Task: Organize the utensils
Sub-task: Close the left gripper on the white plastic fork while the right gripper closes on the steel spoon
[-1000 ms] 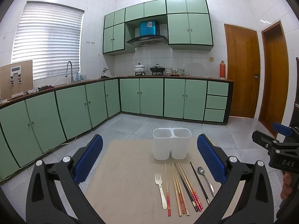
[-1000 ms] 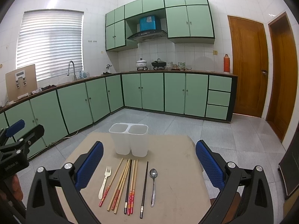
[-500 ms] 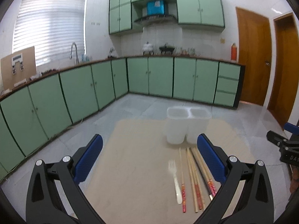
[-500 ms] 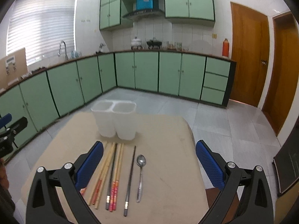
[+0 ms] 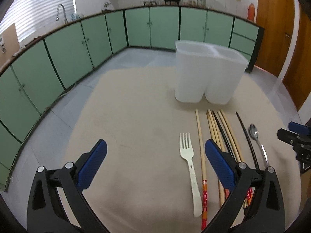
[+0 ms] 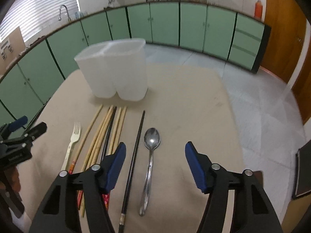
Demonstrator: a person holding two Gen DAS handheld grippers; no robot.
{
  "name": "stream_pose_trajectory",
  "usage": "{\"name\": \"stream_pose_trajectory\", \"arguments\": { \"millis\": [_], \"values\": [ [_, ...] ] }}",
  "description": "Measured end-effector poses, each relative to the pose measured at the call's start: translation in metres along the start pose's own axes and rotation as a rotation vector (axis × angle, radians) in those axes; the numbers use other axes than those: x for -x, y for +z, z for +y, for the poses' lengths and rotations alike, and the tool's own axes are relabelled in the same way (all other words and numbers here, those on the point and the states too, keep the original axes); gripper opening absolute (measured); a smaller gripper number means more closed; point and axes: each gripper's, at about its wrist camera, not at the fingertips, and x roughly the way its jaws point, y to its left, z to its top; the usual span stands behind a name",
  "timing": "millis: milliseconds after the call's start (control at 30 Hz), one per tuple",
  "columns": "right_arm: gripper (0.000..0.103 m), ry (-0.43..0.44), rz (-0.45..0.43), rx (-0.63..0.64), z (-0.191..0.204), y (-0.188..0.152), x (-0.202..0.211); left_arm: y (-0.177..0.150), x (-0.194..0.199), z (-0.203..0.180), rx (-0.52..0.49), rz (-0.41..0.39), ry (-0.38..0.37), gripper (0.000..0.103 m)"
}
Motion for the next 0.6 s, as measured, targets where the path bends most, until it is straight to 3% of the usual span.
{"name": "stream_pose_trajectory", "arguments": {
  "millis": [400, 600],
  "values": [
    [0.047, 0.043, 0.138, -0.036, -0.013, 0.009, -0.058, 0.009, -0.050, -0.020, -0.010, 0.117, -0.006, 0.096],
    [0.042, 0.050, 0.167, -0.052, -0.018, 0.015, -0.070, 0.013, -0.069, -0.022, 0.014, 0.191, -0.039, 0.080]
  ]
}}
